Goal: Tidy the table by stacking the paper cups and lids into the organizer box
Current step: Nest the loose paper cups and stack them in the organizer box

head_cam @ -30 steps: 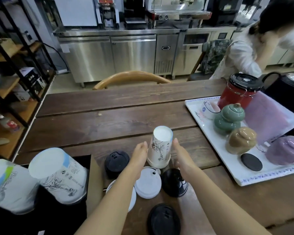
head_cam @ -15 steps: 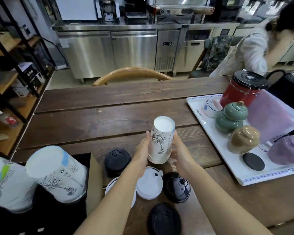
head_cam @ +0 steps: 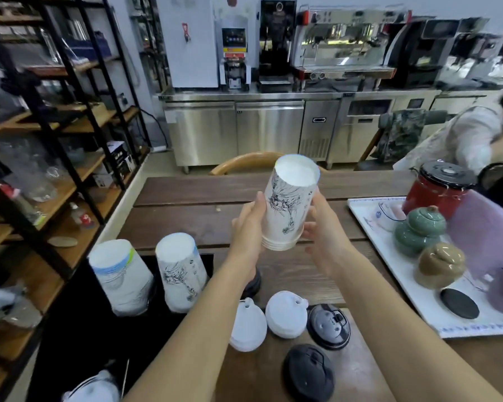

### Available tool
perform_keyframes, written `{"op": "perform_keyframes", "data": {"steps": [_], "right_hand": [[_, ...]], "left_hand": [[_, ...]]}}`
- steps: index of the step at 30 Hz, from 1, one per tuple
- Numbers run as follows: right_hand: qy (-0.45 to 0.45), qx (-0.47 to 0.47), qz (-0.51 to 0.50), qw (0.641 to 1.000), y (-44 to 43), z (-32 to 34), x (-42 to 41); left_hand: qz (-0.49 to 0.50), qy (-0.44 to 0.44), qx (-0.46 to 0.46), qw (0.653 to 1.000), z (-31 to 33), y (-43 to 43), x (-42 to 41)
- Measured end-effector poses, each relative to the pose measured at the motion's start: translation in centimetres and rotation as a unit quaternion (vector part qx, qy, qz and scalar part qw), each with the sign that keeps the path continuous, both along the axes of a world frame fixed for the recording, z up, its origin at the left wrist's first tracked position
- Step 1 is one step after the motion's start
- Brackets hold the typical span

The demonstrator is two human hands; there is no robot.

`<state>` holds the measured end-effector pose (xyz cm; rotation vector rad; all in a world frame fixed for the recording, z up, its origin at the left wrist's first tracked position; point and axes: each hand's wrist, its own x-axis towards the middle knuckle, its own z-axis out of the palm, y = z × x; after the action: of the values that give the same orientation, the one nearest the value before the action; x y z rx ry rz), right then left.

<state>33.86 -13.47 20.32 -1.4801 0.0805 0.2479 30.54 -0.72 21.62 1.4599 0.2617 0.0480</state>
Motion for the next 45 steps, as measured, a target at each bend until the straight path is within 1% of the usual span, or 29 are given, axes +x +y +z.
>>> {"op": "perform_keyframes", "data": {"steps": [4, 8, 11, 16, 22, 26, 31, 34, 37, 39, 43, 45], "right_hand": [[-0.022, 0.034, 0.029, 0.999, 3.5, 3.7, -1.6], [-0.018, 0.038, 0.072, 0.997, 6.9, 5.4, -3.1], [-0.009, 0.030, 0.089, 0.996, 8.9, 5.4, -3.8], [0.044, 0.028, 0.119, 0.992, 11.7, 4.6, -4.7], [0.076, 0.012, 0.113, 0.991, 13.3, 4.1, -4.8], [0.096, 0.006, 0.102, 0.990, 13.4, 4.0, -4.6], [0.059, 0.008, 0.100, 0.993, 14.1, 4.4, -4.7], [0.061, -0.013, 0.107, 0.992, 14.5, 4.2, -4.9], [0.095, -0.032, 0.109, 0.989, 14.3, 3.2, -4.9], [0.108, -0.042, 0.104, 0.988, 14.1, 2.5, -5.2], [0.109, -0.063, 0.095, 0.987, 14.1, 1.2, -5.8], [0.101, -0.066, 0.080, 0.989, 14.1, 0.4, -5.8]], "left_hand": [[0.037, -0.022, -0.030, 0.999, 3.2, 2.9, -2.3], [0.074, -0.015, -0.012, 0.997, 4.6, 6.0, -4.4], [0.102, -0.001, 0.016, 0.995, 4.5, 8.1, -5.5], [0.130, 0.021, 0.059, 0.990, 3.9, 10.8, -6.4], [0.143, 0.036, 0.107, 0.983, 3.5, 12.2, -6.6], [0.138, 0.033, 0.077, 0.987, 3.3, 12.9, -6.4], [0.143, 0.025, 0.041, 0.989, 2.7, 13.7, -5.6], [0.142, 0.031, 0.031, 0.989, 2.3, 13.9, -5.5], [0.139, 0.047, 0.053, 0.988, 1.4, 14.0, -5.3], [0.136, 0.064, 0.043, 0.988, 0.6, 13.8, -5.1], [0.132, 0.103, 0.035, 0.985, -1.3, 13.4, -5.0], [0.132, 0.108, 0.017, 0.985, -2.0, 13.4, -5.1]]}}
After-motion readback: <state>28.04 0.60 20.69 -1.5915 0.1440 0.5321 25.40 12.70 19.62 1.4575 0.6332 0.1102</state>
